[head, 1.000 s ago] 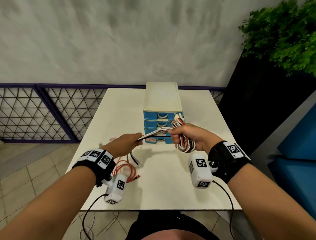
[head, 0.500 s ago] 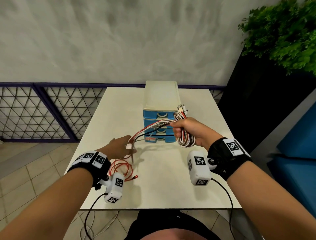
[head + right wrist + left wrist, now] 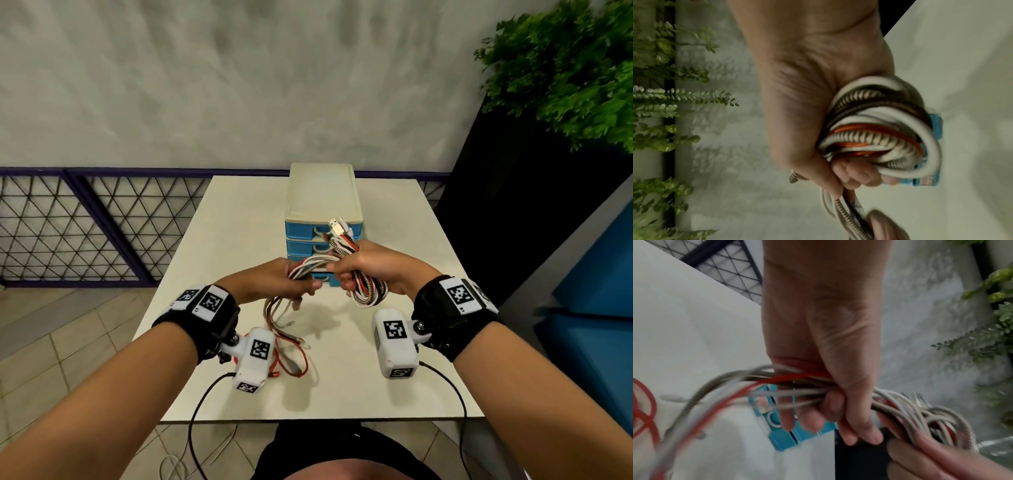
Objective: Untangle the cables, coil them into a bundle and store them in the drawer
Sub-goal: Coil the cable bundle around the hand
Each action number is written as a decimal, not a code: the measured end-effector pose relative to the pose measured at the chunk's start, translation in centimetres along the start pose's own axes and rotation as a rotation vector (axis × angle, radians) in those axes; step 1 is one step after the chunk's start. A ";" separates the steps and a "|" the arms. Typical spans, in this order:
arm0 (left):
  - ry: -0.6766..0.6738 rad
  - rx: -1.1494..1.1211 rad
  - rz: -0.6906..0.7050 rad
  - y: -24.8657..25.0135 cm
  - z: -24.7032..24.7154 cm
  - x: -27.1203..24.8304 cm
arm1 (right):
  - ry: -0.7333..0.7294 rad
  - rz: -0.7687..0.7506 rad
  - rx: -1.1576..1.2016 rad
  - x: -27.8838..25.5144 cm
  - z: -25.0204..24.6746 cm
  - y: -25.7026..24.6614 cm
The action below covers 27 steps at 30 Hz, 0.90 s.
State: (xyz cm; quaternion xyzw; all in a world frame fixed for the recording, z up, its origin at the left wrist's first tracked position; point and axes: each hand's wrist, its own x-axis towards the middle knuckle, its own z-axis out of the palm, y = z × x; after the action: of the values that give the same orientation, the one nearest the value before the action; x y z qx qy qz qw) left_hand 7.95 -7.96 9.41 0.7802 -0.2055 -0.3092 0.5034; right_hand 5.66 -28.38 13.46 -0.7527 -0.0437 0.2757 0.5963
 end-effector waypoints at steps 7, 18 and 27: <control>-0.093 -0.480 -0.084 -1.5 -0.9 -1.0 | 0.199 -0.041 -0.017 0.7 -2.0 1.7; 0.012 -0.400 0.029 1.8 2.3 -0.5 | 0.324 -0.010 0.289 2.3 0.1 2.8; 0.387 0.315 0.129 4.6 6.4 0.1 | 0.148 0.018 0.572 1.8 1.3 2.4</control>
State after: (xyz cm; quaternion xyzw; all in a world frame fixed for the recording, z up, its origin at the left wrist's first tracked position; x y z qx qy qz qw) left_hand 3.55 -14.11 11.60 0.8790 -0.2004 -0.0855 0.4241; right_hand 5.91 -27.25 10.43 -0.5723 0.0861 0.2265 0.7834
